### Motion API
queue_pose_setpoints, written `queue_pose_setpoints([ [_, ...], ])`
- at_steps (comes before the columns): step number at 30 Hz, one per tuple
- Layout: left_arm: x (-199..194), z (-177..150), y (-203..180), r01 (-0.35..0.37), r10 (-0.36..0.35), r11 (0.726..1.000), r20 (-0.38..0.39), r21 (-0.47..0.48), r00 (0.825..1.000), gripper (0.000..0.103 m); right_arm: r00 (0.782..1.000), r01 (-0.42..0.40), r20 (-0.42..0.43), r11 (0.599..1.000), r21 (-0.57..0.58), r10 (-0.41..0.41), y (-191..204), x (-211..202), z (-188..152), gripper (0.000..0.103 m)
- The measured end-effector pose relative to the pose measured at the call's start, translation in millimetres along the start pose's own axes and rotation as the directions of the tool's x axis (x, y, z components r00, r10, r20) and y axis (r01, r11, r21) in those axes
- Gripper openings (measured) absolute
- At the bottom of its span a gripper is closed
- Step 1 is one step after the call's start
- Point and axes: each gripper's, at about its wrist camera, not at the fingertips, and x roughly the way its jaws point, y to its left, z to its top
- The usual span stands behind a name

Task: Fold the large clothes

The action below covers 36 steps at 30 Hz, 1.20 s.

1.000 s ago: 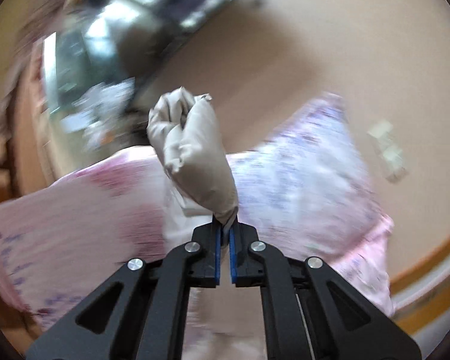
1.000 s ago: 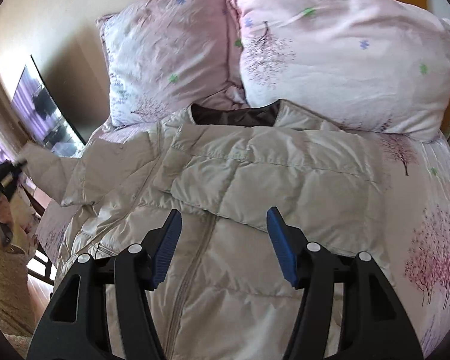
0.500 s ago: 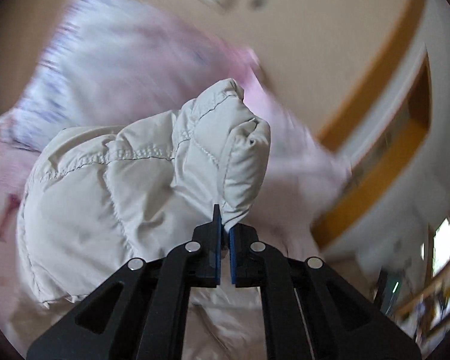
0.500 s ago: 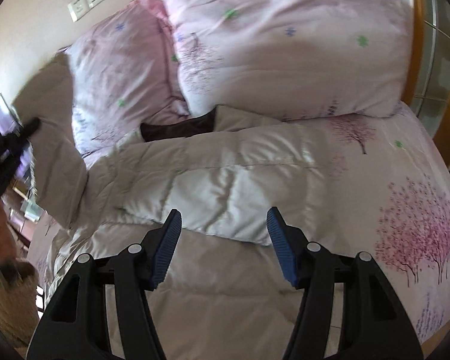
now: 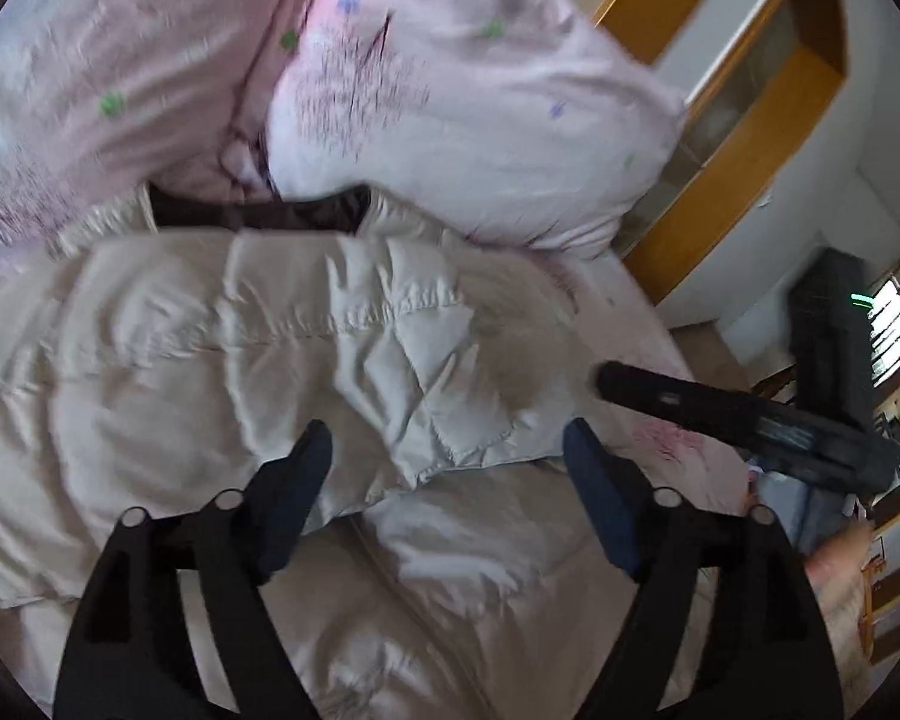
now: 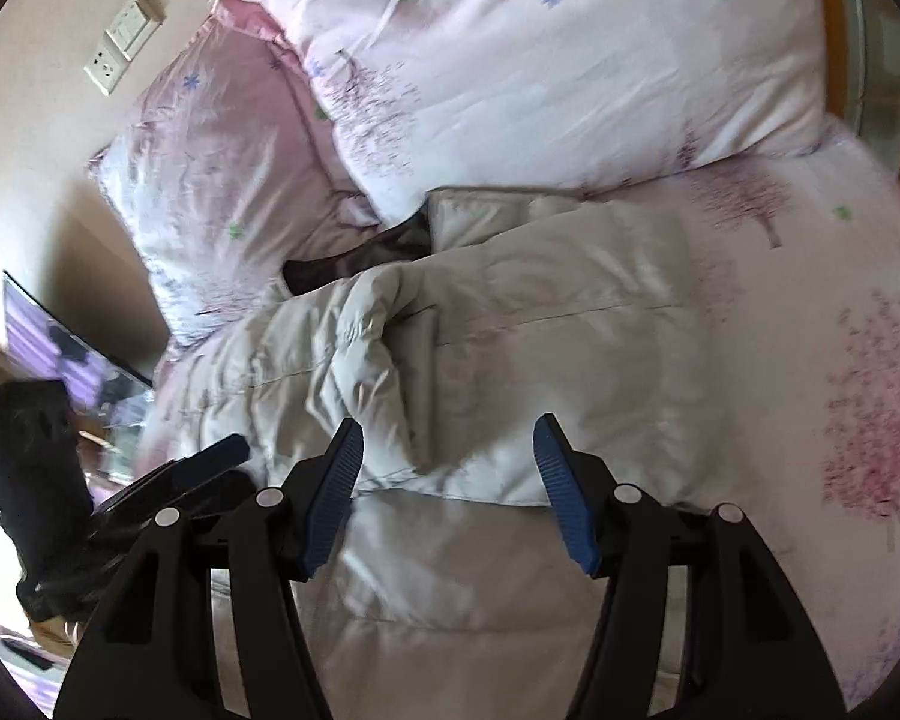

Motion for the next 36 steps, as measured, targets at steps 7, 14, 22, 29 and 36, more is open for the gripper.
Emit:
queue_pose_setpoints([
  [7, -97, -23, 52, -0.189, 0.191, 0.982, 0.195, -0.028, 0.962, 0.091, 0.986, -0.103, -0.126, 0.993, 0.058, 0.11, 9, 47, 6, 0.06],
  [14, -147, -64, 142, -0.417, 0.433, 0.889, 0.053, -0.188, 0.9, 0.091, 0.977, -0.071, -0.199, 0.996, 0.055, 0.08, 13, 90, 1, 0.04],
  [22, -177, -89, 177, -0.47, 0.501, 0.835, 0.043, -0.285, 0.864, 0.094, 0.995, -0.091, 0.028, 0.993, -0.072, 0.093, 42, 50, 6, 0.012],
  [29, -166, -93, 158, -0.524, 0.537, 0.841, 0.088, -0.135, 0.839, 0.096, 0.993, 0.043, -0.111, 0.999, 0.003, -0.043, 12, 92, -14, 0.013],
  [36, -151, -96, 155, -0.522, 0.525, 0.848, 0.011, -0.093, 0.851, 0.098, 0.986, 0.162, 0.058, 0.985, -0.062, -0.158, 27, 45, -10, 0.031],
])
